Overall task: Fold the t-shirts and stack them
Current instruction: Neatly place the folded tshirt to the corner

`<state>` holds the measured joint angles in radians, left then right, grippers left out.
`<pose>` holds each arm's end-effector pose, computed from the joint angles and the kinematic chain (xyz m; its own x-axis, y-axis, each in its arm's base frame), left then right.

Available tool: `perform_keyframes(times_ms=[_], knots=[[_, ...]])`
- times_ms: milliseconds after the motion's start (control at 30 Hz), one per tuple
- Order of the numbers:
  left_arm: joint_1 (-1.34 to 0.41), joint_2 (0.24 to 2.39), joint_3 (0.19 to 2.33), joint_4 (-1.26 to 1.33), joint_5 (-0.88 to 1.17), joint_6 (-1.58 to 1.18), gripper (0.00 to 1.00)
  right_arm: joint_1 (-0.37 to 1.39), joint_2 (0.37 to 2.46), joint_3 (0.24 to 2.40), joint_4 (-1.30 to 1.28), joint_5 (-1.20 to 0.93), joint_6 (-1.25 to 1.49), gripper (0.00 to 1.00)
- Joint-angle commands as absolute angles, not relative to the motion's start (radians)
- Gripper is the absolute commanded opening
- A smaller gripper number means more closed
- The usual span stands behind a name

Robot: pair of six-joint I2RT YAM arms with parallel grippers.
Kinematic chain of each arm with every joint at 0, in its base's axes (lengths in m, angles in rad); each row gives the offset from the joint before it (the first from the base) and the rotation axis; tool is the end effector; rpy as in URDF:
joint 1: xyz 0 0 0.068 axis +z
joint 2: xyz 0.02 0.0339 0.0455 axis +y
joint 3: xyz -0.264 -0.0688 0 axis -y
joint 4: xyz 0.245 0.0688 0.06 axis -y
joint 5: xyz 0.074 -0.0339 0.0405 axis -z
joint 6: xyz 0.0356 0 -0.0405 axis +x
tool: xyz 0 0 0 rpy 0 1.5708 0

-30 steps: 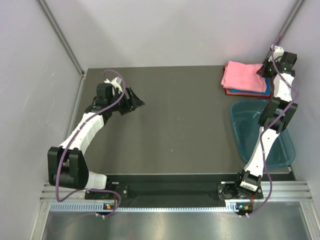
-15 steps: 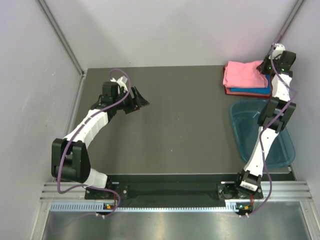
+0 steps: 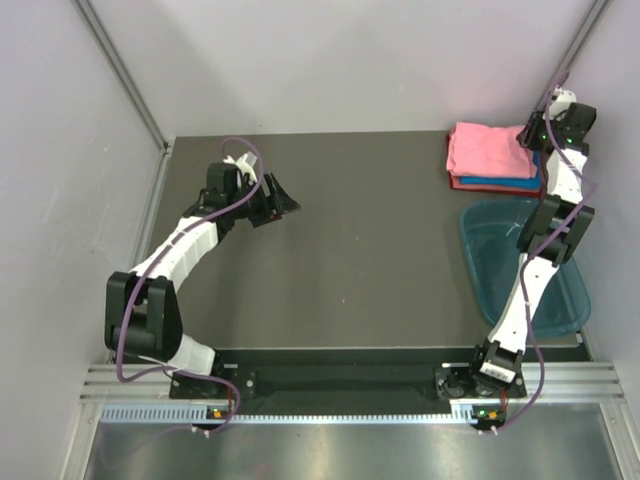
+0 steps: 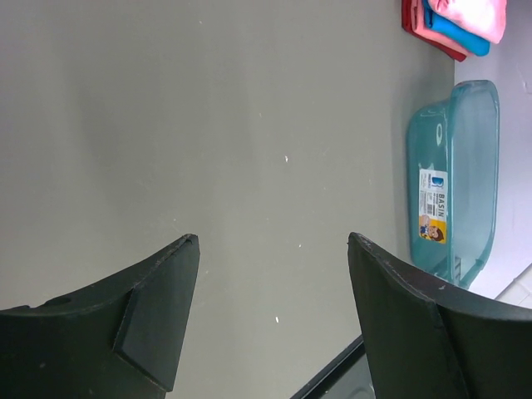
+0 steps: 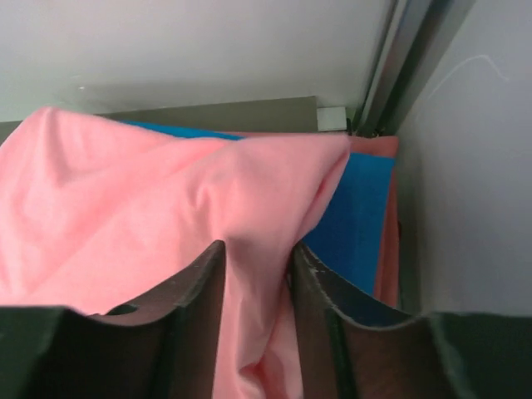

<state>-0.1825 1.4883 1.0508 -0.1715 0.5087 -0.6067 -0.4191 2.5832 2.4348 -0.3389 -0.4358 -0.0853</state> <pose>0.3231 -0.0773 0.2670 -0.7765 -0.3631 -0.5150 0.1322 0.7052 -0.6965 0.5441 -0.2260 0.2267 -0.4286 0.1064 -0.8972 -0.0084 0.9925 0.1217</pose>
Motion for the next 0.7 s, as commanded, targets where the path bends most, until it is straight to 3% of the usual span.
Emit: perform_keyframes(times_ms=[0, 100, 267, 433, 667], knots=[[-0.186, 1.488, 1.089, -0.106, 0.540, -0.615, 0.77, -0.449, 2.511, 2.448, -0.265, -0.411, -0.054, 0.40], [-0.187, 1.467, 1.088, -0.109, 0.532, -0.614, 0.77, -0.445, 2.461, 2.398, -0.275, -0.396, -0.012, 0.47], [-0.187, 1.425, 1.080, -0.120, 0.526, -0.609, 0.77, -0.414, 2.268, 2.208, -0.270, -0.342, 0.034, 0.48], [-0.189, 1.404, 1.077, -0.120, 0.551, -0.618, 0.77, -0.400, 2.152, 2.059, -0.324, -0.273, 0.067, 0.38], [-0.189, 1.387, 1.083, -0.114, 0.569, -0.621, 0.77, -0.399, 2.146, 1.991, -0.327, -0.282, 0.089, 0.29]])
